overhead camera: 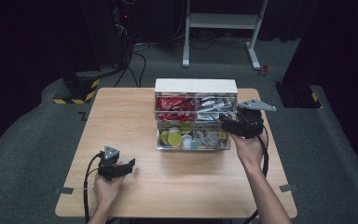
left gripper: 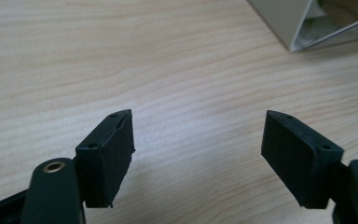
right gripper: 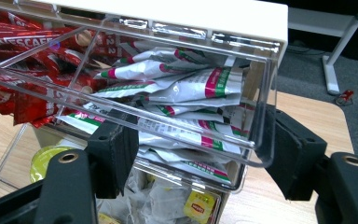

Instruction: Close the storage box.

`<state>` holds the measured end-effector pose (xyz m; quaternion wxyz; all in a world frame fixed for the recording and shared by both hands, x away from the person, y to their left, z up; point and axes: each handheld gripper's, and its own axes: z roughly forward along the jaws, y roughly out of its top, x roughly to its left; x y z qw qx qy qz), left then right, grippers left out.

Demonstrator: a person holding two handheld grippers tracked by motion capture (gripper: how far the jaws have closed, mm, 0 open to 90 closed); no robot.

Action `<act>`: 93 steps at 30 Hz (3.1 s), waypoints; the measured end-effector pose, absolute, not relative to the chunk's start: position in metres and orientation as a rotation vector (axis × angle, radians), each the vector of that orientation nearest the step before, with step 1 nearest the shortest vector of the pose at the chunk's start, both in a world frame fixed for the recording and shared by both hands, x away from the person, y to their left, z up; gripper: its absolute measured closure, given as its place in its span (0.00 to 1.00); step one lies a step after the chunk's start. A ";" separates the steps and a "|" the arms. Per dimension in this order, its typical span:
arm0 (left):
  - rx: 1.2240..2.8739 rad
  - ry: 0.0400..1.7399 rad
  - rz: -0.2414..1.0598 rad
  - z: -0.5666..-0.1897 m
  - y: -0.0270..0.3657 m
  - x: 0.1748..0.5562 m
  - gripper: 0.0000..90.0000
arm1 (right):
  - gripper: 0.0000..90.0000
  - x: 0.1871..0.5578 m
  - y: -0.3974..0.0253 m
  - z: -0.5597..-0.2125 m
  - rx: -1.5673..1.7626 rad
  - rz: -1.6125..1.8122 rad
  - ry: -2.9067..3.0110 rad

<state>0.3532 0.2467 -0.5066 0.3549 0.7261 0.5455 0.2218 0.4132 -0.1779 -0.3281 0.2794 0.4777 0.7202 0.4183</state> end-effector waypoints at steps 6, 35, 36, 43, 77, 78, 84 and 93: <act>1.861 1.362 0.566 -0.489 0.243 0.358 0.31 | 0.35 0.417 -0.176 -0.322 1.287 1.129 1.928; 1.840 1.176 0.480 -0.414 0.220 0.378 0.39 | 0.33 0.433 -0.178 -0.311 1.351 1.174 1.929; 1.837 1.174 0.473 -0.412 0.219 0.378 0.39 | 0.33 0.433 -0.178 -0.311 1.355 1.173 1.929; 1.830 1.146 0.488 -0.398 0.215 0.379 0.39 | 0.34 0.434 -0.176 -0.308 1.374 1.149 1.933; 1.860 0.963 0.495 -0.327 0.173 0.400 0.53 | 0.35 0.436 -0.175 -0.296 1.384 1.069 1.915; 1.863 0.958 0.495 -0.325 0.172 0.401 0.53 | 0.35 0.437 -0.176 -0.296 1.378 1.069 1.917; 1.875 0.934 0.485 -0.318 0.160 0.409 0.59 | 0.35 0.438 -0.176 -0.294 1.379 1.081 1.917; 1.904 0.927 0.485 -0.313 0.146 0.423 0.68 | 0.35 0.440 -0.177 -0.293 1.379 1.094 1.919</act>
